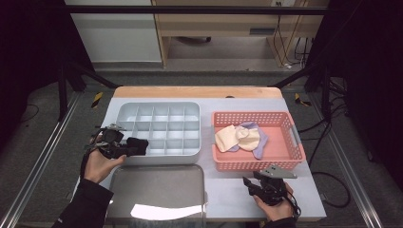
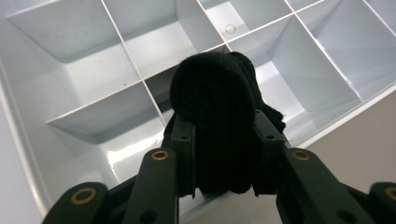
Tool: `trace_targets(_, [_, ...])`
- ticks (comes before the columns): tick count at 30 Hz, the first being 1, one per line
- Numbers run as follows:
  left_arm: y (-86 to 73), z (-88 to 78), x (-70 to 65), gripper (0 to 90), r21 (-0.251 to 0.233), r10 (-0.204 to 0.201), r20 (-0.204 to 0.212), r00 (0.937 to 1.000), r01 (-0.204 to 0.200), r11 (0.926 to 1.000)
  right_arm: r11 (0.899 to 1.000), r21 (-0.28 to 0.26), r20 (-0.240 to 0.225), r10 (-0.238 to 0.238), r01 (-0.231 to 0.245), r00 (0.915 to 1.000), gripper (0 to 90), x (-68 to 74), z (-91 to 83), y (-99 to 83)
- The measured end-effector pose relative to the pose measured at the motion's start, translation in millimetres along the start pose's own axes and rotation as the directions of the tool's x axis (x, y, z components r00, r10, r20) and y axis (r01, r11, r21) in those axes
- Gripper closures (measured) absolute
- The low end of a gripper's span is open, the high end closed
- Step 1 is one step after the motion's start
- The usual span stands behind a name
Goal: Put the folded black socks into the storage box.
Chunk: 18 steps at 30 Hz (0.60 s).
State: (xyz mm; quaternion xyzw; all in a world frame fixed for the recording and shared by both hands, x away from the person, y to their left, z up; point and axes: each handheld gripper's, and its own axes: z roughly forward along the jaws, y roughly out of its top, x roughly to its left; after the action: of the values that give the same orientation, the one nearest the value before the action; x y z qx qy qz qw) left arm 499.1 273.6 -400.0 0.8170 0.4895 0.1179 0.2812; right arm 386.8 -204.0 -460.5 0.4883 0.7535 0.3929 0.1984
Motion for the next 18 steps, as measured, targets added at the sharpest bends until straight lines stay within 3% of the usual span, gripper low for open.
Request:
trace_targets(2, [0.9,1.2,-3.3,67.5,0.007,-0.008,-0.024,0.9997,0.008,0.9999,1.0,0.0,-0.002,0.0,0.0,1.0,52.9,0.3,0.0,0.2])
trace_targets(5, [2.2,4.0,-8.5,67.7,0.015,0.014,-0.06,0.9981,-0.013,0.9998,1.0,0.002,-0.002,-0.003,0.003,1.0,52.9,0.3,1.0,0.1])
trace_targets(8, [3.2,6.9,-8.7,67.7,0.022,0.013,-0.059,0.9982,-0.011,0.9997,1.0,0.005,-0.005,-0.002,0.002,1.0,53.0,1.4,1.4,0.1])
trace_targets(10, [3.2,12.3,-5.2,67.7,0.025,-0.013,-0.037,0.9992,0.014,0.9996,1.0,0.004,-0.006,-0.008,0.008,0.9999,53.1,1.3,1.4,0.1])
trace_targets(15, [3.5,21.1,-6.2,67.3,0.048,0.002,-0.038,0.9993,0.0,0.9988,1.0,0.008,-0.008,-0.003,0.003,1.0,53.2,1.2,1.9,-0.1])
trace_targets(18, [3.7,23.0,-6.9,65.3,0.033,0.0,-0.042,0.9991,0.001,0.9995,1.0,0.011,-0.011,-0.008,0.008,0.9999,53.2,1.8,2.0,-0.5])
